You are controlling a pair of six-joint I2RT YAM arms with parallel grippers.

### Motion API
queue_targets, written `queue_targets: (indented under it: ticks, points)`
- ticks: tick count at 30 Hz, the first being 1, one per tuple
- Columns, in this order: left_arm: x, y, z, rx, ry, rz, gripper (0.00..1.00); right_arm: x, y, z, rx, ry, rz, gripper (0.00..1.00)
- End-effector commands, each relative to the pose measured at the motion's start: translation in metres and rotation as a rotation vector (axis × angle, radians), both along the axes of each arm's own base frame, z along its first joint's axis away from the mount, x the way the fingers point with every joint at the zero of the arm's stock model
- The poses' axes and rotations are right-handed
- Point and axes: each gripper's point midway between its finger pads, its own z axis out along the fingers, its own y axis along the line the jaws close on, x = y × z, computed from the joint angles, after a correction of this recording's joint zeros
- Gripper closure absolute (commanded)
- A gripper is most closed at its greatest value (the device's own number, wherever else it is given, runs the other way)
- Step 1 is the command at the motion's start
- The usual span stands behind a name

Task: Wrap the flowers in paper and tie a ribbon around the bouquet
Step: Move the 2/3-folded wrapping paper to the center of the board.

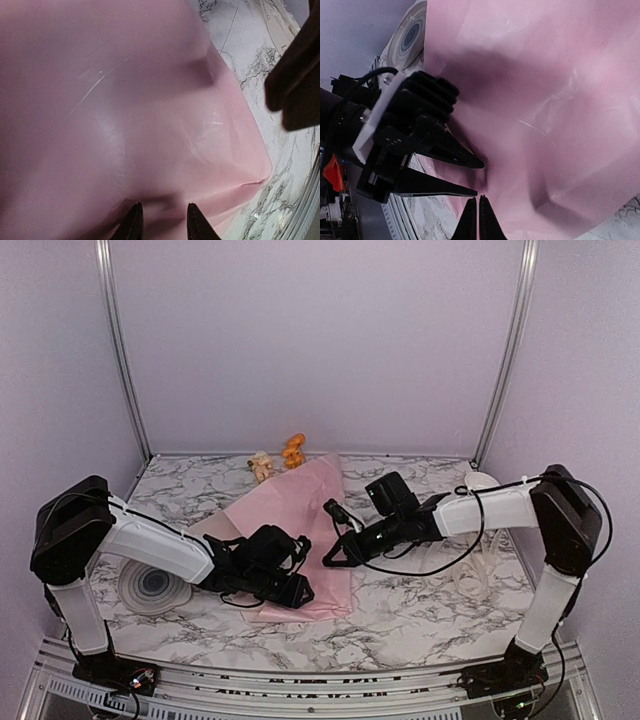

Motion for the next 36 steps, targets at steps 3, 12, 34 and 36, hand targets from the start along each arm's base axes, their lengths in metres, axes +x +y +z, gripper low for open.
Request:
queue_targets:
  ticks: [3, 12, 34, 36]
  points:
    - [-0.014, 0.043, -0.045, 0.204, 0.056, 0.021, 0.69, -0.029, 0.020, -0.058, 0.023, 0.139, 0.080, 1.00]
    - [-0.034, 0.046, -0.001, 0.360, -0.206, -0.087, 0.68, -0.038, -0.006, -0.112, -0.167, 0.193, -0.050, 1.00]
    - [-0.087, 0.141, 0.028, 0.120, -0.060, 0.319, 0.40, -0.067, -0.007, -0.125, -0.281, 0.131, -0.018, 1.00]
    - [-0.077, 0.142, 0.036, 0.041, -0.061, 0.391, 0.33, -0.066, -0.004, -0.123, -0.278, 0.127, -0.015, 1.00]
